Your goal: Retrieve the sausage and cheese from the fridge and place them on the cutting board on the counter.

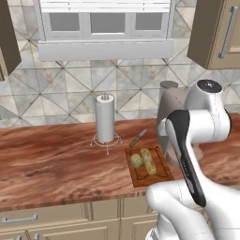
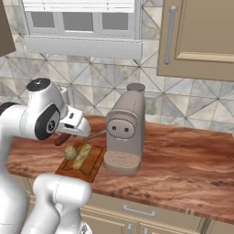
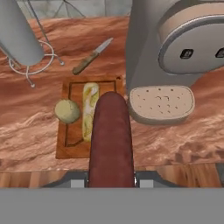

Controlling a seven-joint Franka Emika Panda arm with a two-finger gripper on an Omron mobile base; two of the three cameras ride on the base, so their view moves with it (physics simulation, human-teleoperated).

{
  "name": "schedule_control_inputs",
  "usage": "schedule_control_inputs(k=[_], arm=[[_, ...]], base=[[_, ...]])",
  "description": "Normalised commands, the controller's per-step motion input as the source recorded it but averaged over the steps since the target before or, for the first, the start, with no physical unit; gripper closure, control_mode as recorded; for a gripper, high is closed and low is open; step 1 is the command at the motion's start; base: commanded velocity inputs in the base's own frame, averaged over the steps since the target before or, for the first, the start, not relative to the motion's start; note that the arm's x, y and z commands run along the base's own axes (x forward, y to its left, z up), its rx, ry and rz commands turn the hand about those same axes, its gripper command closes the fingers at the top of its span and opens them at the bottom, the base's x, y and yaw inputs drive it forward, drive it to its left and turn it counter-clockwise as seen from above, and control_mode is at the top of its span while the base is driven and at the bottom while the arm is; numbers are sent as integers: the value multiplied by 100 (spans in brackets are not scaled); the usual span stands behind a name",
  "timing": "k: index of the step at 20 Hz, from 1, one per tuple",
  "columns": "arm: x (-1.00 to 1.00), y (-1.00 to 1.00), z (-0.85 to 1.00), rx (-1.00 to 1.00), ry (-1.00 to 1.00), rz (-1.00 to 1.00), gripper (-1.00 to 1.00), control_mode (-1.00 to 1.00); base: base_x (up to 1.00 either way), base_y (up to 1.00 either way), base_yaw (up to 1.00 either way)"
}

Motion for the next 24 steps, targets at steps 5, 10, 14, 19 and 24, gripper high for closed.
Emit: schedule_control_inputs(k=[5, 10, 14, 19, 24], arm=[[57, 0, -45, 0, 19, 3, 100, -100], [52, 0, -37, 0, 21, 5, 100, -100], [40, 0, -40, 0, 13, 0, 100, -100], [38, 0, -62, 0, 6, 0, 100, -100], [25, -1, -51, 0, 0, 0, 100, -100]], base=[[0, 0, 0], [0, 0, 0], [0, 0, 0], [0, 0, 0], [0, 0, 0]])
